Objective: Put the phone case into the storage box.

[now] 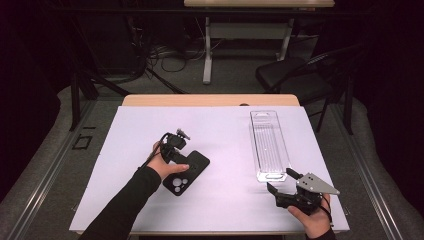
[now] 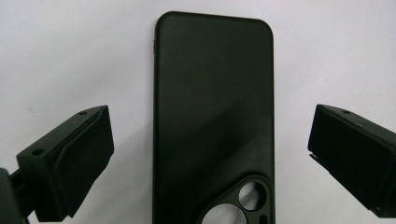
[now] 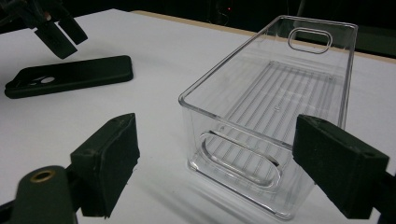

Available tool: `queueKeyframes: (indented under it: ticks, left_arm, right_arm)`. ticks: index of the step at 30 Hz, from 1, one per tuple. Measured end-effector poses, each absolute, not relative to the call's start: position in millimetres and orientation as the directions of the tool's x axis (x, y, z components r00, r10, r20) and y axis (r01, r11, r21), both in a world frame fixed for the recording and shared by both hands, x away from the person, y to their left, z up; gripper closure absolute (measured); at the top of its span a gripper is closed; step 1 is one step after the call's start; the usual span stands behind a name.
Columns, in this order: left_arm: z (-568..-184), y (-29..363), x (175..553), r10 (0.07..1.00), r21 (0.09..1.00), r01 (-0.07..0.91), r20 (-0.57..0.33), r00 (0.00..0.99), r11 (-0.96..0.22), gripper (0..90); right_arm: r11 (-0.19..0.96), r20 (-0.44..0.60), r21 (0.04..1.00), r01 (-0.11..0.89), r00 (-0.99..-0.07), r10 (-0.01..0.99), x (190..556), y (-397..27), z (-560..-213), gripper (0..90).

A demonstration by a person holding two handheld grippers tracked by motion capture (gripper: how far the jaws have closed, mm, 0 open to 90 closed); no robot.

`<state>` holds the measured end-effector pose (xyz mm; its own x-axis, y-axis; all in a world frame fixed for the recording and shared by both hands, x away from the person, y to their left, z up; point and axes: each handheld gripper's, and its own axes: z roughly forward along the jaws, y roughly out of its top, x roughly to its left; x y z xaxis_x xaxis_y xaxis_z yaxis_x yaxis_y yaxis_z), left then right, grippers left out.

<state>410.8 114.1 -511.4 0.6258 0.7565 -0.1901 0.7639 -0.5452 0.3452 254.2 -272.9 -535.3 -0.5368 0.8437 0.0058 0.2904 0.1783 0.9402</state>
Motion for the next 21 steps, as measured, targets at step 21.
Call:
queueKeyframes:
  ticks: [21]
  left_arm:
    - [-529.4, 98.8, 413.6, 0.743, 0.228, 0.760, -0.174, 0.646, -0.608, 0.6]
  right_arm:
    - [0.181, 0.009, 0.937, 0.298, -0.540, 0.842, 254.3, -272.5, -536.1, 14.0]
